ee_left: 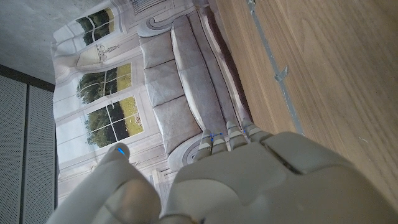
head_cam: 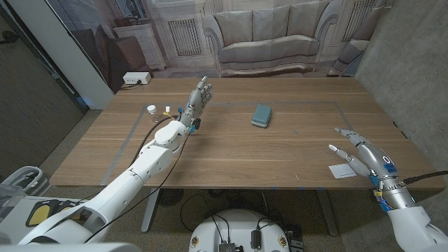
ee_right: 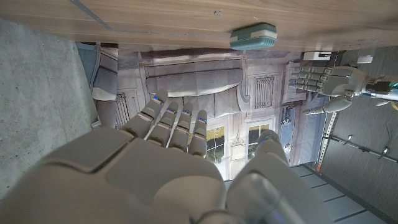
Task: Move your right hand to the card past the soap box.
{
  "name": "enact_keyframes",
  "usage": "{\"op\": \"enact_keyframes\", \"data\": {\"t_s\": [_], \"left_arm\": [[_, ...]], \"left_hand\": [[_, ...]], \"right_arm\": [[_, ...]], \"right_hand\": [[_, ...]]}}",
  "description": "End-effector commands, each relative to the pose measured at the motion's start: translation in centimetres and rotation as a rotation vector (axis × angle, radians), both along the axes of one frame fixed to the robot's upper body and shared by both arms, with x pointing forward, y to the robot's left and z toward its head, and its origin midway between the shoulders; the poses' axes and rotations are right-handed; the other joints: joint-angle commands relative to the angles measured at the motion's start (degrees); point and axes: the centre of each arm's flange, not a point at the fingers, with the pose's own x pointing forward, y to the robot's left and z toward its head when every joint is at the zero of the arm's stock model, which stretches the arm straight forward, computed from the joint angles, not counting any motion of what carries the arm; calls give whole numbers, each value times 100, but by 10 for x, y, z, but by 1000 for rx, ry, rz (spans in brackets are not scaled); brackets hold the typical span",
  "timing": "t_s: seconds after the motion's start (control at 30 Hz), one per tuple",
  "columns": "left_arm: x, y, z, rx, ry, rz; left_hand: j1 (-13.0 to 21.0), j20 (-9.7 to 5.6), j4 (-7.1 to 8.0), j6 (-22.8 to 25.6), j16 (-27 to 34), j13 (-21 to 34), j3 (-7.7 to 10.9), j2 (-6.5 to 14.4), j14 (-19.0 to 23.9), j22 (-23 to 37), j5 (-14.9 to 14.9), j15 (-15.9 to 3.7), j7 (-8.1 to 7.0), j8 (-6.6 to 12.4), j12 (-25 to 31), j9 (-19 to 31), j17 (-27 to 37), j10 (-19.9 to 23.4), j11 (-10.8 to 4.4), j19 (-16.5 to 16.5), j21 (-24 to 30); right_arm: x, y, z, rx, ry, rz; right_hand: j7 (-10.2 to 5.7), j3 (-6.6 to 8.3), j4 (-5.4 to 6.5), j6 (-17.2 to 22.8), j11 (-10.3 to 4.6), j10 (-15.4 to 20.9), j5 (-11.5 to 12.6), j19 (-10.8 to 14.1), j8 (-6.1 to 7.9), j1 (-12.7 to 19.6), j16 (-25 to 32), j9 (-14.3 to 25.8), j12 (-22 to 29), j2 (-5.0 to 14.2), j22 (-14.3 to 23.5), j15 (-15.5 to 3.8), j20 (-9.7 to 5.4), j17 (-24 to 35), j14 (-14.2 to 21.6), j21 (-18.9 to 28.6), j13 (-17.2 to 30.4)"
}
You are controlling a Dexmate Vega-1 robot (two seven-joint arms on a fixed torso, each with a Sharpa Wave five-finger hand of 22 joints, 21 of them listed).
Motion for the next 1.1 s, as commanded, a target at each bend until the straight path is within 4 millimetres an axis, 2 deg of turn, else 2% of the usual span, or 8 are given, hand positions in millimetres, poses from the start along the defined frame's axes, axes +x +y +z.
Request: {"op": "enact_keyframes", "data": {"t_s": [0.03, 0.6, 1.1], "left_arm": [[4, -1, -1, -8, 0, -10], [1, 1, 3, 4, -8, -8], [1, 7, 5, 8, 2, -9]], "left_hand": [[17, 9, -2, 31, 38, 24, -28, 1, 5, 16, -18, -11, -14, 8, 1, 34, 16, 24, -25, -60, 19], [28, 23, -1, 29, 33, 24, -45, 14, -3, 18, -27, -12, -8, 4, -2, 34, 17, 23, -12, -71, 18], [36, 26, -1, 37, 32, 24, -57, 24, -8, 19, -33, -16, -16, 5, -5, 34, 17, 19, -19, -76, 18]], "right_arm": [[-4, 2, -4, -58, 8, -48], [-4, 4, -9, -86, 46, -81], [-1, 9, -22, -95, 94, -125]], "right_hand": [[-46, 13, -37, 12, -10, 75, 47, 82, 25, 51, 5, 9, 41, -18, 35, -249, -327, 24, 74, -17, 12], [-95, 5, -41, 145, -35, 196, 104, 181, 60, 56, 18, 11, 67, -38, 37, -298, -355, 26, 184, -33, 13], [-127, -4, -52, 167, -38, 220, 136, 201, 56, 67, 7, 11, 64, -65, 37, -295, -354, 25, 200, -57, 13]]}}
